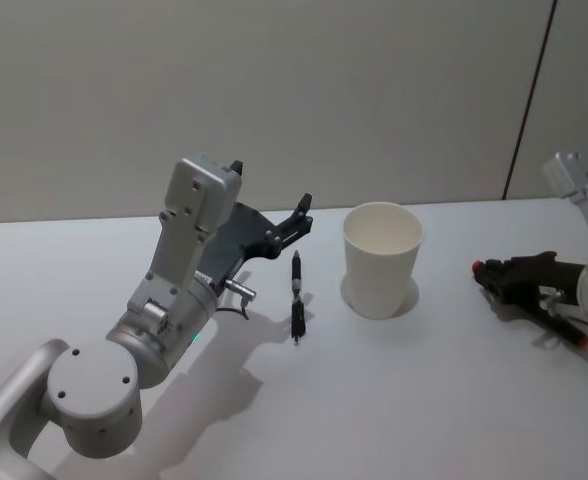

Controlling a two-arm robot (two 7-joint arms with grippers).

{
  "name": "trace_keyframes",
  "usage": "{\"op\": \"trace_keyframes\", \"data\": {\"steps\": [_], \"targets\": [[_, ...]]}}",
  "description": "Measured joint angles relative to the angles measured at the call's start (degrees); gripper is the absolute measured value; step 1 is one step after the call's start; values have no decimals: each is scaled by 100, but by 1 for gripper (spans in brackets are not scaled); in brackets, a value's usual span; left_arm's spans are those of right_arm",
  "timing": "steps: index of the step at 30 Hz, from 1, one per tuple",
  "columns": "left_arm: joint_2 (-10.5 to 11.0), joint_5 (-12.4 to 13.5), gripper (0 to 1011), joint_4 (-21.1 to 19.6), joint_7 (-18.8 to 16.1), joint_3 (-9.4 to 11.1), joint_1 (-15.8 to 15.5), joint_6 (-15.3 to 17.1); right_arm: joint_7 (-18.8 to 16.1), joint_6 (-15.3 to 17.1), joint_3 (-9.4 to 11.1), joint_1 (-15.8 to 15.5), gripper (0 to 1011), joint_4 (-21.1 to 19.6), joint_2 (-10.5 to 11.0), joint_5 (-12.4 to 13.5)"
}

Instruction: Place the pen into the pen holder.

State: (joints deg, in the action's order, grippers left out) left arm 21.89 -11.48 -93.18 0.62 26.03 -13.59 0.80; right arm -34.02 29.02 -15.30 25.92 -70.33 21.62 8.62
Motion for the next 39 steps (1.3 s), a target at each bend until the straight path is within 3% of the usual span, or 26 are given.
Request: {"op": "trace_keyframes", "data": {"steps": [20,39], "targets": [[0,0,1001,0,0,0,0,0,661,-995,-104,409,170,129,-355,170],[0,0,1001,0,0,0,0,0,1665,-2487,-143,626,171,188,-627,340]]}}
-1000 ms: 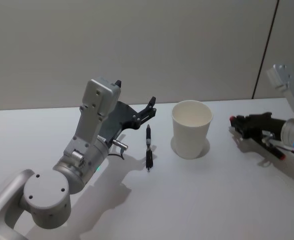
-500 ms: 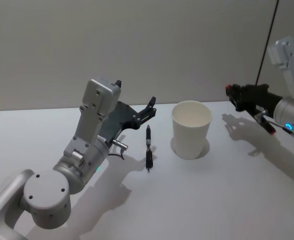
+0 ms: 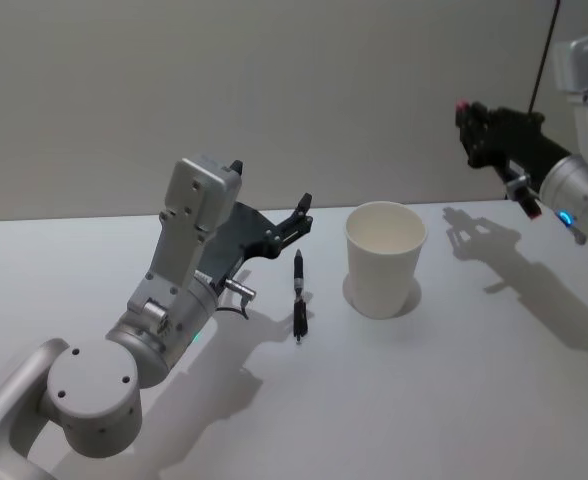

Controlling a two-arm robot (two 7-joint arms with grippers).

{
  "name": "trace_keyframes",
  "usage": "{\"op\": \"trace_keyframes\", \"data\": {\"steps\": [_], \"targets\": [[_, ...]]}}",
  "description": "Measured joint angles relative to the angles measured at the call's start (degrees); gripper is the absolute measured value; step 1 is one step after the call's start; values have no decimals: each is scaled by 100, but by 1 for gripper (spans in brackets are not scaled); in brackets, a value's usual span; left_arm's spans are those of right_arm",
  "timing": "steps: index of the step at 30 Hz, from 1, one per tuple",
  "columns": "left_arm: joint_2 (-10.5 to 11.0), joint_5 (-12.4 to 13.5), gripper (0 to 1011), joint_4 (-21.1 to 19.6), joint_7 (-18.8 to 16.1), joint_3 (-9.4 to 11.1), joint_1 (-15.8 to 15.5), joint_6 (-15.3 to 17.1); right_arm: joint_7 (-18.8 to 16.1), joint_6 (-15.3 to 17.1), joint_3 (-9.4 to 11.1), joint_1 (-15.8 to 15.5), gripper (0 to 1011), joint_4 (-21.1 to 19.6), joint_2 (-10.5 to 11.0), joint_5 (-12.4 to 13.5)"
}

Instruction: Place the pen into the pen holder.

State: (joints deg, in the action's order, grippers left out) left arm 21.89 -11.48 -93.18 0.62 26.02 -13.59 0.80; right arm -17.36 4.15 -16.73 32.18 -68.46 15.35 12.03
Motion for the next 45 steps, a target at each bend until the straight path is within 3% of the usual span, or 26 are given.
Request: {"op": "trace_keyframes", "data": {"steps": [12,22,31,45], "targets": [[0,0,1001,0,0,0,0,0,640,-1061,-35,188,171,181,-205,-25],[0,0,1001,0,0,0,0,0,958,-1576,-53,315,171,312,-330,-70],[0,0,1001,0,0,0,0,0,815,-1516,-73,326,171,238,-370,81],[0,0,1001,0,0,0,0,0,136,-1286,-178,293,170,-1,-469,579]]}}
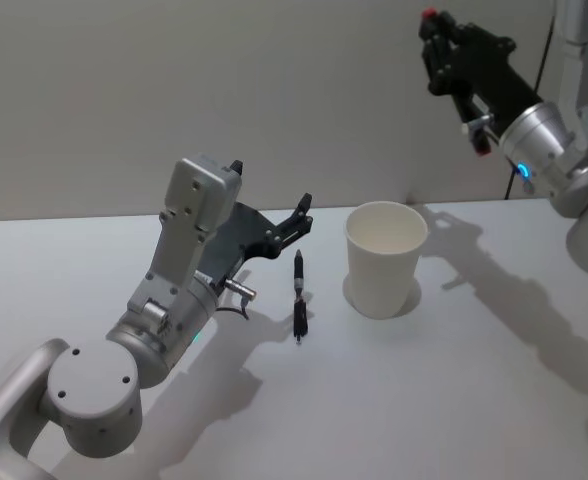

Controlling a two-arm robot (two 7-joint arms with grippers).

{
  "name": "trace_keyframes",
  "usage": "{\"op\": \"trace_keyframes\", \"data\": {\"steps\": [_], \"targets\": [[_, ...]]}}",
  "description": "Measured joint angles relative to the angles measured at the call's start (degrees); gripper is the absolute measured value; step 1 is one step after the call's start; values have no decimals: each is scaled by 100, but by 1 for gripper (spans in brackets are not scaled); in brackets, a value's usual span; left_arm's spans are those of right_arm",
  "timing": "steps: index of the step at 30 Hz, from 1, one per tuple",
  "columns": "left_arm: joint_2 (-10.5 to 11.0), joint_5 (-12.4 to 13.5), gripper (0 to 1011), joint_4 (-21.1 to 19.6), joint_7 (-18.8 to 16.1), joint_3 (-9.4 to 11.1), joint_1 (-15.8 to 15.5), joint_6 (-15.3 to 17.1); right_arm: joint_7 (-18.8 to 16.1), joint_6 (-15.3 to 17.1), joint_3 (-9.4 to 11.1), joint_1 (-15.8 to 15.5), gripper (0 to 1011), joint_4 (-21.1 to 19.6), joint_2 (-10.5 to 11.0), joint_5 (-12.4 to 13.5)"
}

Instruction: Place the pen into the pen holder.

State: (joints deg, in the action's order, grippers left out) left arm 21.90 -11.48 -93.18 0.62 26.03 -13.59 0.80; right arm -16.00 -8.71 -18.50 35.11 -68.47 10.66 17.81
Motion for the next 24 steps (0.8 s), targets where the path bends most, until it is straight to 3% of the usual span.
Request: {"op": "trace_keyframes", "data": {"steps": [24], "targets": [[0,0,1001,0,0,0,0,0,-1438,109,-440,-187,171,-303,-239,704]]}}
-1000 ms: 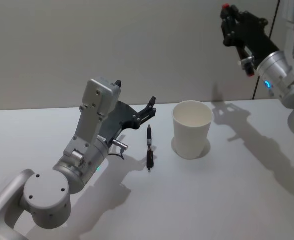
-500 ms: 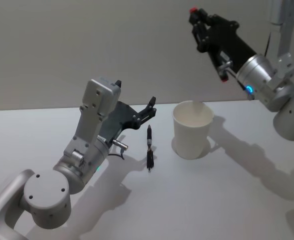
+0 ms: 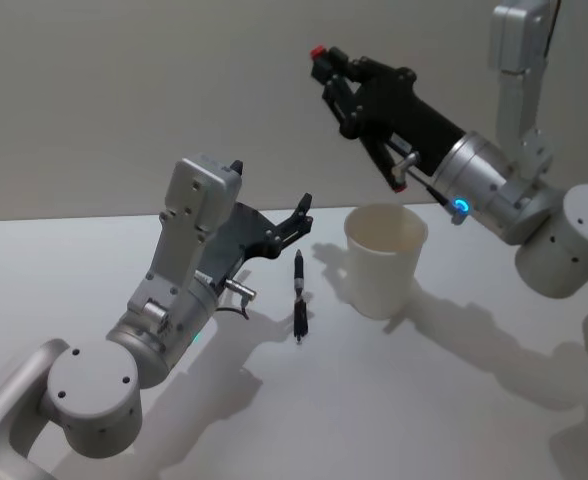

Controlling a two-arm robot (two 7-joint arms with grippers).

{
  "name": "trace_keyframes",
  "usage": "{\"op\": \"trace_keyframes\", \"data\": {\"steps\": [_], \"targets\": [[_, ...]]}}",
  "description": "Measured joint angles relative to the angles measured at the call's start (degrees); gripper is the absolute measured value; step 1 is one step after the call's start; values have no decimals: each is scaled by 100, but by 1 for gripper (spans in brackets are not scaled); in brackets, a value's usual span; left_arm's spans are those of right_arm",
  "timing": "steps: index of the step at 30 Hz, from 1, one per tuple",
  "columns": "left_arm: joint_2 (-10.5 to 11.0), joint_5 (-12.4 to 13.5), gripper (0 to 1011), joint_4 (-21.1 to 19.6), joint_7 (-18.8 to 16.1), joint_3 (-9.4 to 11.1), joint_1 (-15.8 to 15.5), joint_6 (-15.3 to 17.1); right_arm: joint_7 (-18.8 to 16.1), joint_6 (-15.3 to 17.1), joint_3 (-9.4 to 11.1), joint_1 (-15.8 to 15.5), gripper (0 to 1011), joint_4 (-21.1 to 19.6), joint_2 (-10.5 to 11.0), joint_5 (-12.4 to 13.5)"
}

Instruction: Place the pen into the pen holder.

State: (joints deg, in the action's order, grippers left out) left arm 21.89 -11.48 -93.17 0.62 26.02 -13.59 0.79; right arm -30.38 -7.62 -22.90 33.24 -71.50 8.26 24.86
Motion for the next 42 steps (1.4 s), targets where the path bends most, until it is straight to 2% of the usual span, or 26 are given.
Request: {"op": "trace_keyframes", "data": {"steps": [6,14,19,22,23,27,30,32,42], "targets": [[0,0,1001,0,0,0,0,0,-99,-15,-40,-28,171,-16,-11,40],[0,0,1001,0,0,0,0,0,30,-322,-47,-46,170,44,-17,-27],[0,-1,1001,0,0,0,0,0,257,-681,-39,-48,171,156,-30,-138],[0,0,1001,0,0,0,0,0,469,-1010,-27,-48,171,259,-43,-242],[0,0,1001,0,0,0,0,0,469,-1010,-27,-48,171,259,-43,-242],[0,0,1001,0,0,0,0,0,724,-1432,-23,-57,170,422,-66,-381],[0,0,1001,0,0,0,0,0,795,-1573,-23,-66,170,491,-75,-416],[0,0,1001,0,0,0,0,0,870,-1778,-26,-80,171,594,-86,-451],[0,0,1001,0,0,0,0,0,902,-2075,-38,-133,171,775,-95,-484]]}}
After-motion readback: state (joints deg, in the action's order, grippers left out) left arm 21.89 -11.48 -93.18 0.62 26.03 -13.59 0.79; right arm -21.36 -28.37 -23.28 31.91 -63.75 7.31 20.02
